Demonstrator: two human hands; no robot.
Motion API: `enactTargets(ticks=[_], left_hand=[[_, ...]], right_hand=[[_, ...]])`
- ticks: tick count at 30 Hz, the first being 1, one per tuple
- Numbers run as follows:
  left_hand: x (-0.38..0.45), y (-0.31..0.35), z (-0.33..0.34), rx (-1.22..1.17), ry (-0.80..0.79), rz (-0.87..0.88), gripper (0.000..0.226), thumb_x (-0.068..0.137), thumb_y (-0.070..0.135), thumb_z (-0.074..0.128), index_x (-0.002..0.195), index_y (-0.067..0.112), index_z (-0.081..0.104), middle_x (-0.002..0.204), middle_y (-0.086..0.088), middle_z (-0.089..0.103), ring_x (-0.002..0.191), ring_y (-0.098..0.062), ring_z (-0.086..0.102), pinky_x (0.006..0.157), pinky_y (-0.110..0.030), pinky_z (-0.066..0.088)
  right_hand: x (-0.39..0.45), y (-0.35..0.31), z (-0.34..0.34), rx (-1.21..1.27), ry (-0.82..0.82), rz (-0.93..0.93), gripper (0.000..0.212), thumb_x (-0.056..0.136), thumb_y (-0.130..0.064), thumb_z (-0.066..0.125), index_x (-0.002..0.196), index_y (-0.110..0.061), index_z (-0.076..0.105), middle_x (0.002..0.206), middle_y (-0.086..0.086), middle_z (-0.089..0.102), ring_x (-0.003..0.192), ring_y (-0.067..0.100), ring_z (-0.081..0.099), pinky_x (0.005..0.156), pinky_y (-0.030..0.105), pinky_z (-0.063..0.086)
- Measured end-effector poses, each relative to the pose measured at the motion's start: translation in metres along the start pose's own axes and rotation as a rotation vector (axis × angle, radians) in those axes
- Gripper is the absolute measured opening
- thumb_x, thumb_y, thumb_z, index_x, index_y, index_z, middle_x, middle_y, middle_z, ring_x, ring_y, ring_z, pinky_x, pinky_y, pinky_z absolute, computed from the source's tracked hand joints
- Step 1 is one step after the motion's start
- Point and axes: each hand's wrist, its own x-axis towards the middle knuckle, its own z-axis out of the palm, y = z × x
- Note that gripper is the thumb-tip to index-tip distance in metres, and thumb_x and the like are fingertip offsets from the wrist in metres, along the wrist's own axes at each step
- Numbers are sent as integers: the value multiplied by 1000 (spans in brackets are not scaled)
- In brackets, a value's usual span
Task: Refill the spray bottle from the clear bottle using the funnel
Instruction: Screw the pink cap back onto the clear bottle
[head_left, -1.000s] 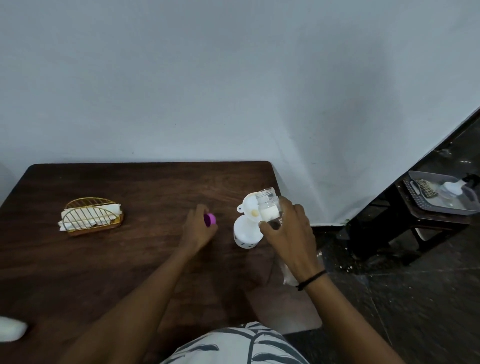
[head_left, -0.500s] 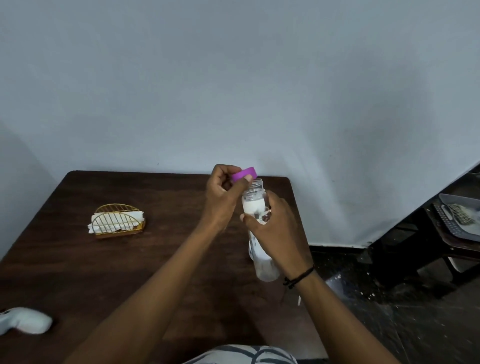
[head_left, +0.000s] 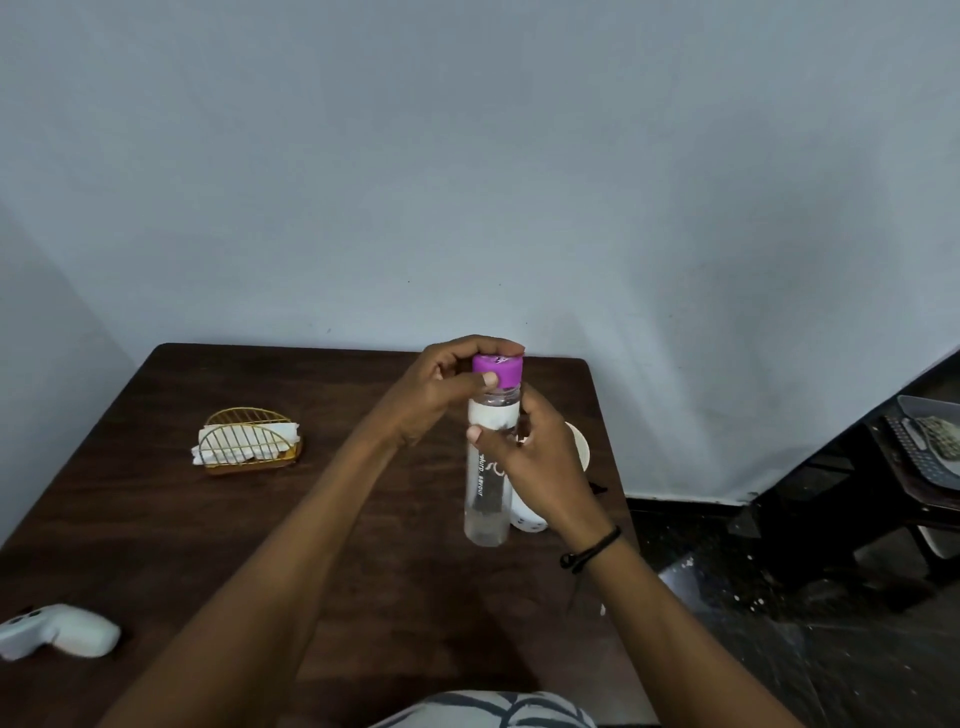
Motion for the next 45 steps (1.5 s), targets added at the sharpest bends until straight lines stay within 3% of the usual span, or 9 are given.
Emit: enactTargets(ticks=[5, 10, 13, 16, 22, 25, 31, 35, 45], left_hand=[[0, -10, 24, -66, 365, 79, 23, 82, 21, 70, 105, 16, 71, 112, -12, 66, 100, -13, 65, 82, -24, 52], [-7, -19, 27, -257, 403, 16, 31, 93, 25, 51, 118, 11, 62, 107, -10, 73, 96, -24, 68, 85, -35, 55], [-13, -19, 28, -184, 462, 67, 50, 85, 50, 67, 123, 19, 56, 112, -6, 65, 100, -16, 65, 83, -28, 55], [-17, -21, 26, -148, 603, 53, 27, 91, 25, 67, 115, 16, 57, 90, 3, 67, 82, -8, 65, 73, -26, 53], [-25, -23, 27, -113, 502, 15, 38, 91, 40, 60, 120, 14, 57, 115, -7, 67, 102, -14, 66, 83, -26, 54], [-25, -25, 28, -26, 655, 10, 13, 98, 22, 56, 102, 10, 60, 95, -5, 66, 85, -11, 62, 73, -27, 51], [-33, -30, 20, -36, 573, 69, 48, 90, 51, 59, 121, 15, 54, 113, -3, 65, 102, -10, 65, 83, -25, 54], [-31, -35, 16, 39, 693, 42, 19, 100, 20, 53, 111, 9, 62, 102, -1, 70, 93, -7, 67, 79, -27, 52], [-39, -46, -1, 95, 771, 37, 27, 105, 23, 42, 118, 8, 60, 99, 5, 69, 93, -3, 67, 78, -24, 52]], right_hand=[[0, -5, 7, 54, 58, -38, 42, 82, -17, 78, 120, -25, 61, 106, -10, 71, 98, 5, 67, 85, 30, 57], [-2, 3, 14, 39, 59, -15, 51, 80, -17, 80, 125, -25, 58, 108, -9, 71, 98, 6, 68, 89, 37, 57], [-3, 3, 17, 65, 71, -12, 49, 80, -17, 80, 123, -24, 59, 106, -9, 72, 96, 6, 69, 88, 40, 57], [-3, 2, 21, 69, 53, -6, 50, 80, -20, 80, 123, -26, 58, 109, -10, 71, 99, 6, 68, 88, 41, 57], [-5, 2, 26, 65, 73, 0, 49, 80, -22, 80, 123, -27, 58, 107, -11, 71, 97, 4, 68, 85, 38, 58], [-5, 1, 28, 71, 68, -6, 50, 79, -22, 81, 124, -25, 59, 108, -11, 71, 98, 3, 67, 85, 32, 57], [-8, 0, 37, 50, 85, -4, 49, 81, -20, 79, 124, -27, 58, 108, -12, 70, 97, 0, 66, 82, 23, 56], [-4, 4, 43, 18, 92, -2, 46, 79, -20, 80, 120, -23, 60, 104, -10, 71, 93, 4, 66, 81, 29, 54], [5, 19, 64, -46, 46, -10, 56, 77, -25, 80, 128, -22, 56, 112, -8, 70, 101, 7, 66, 82, 30, 54]])
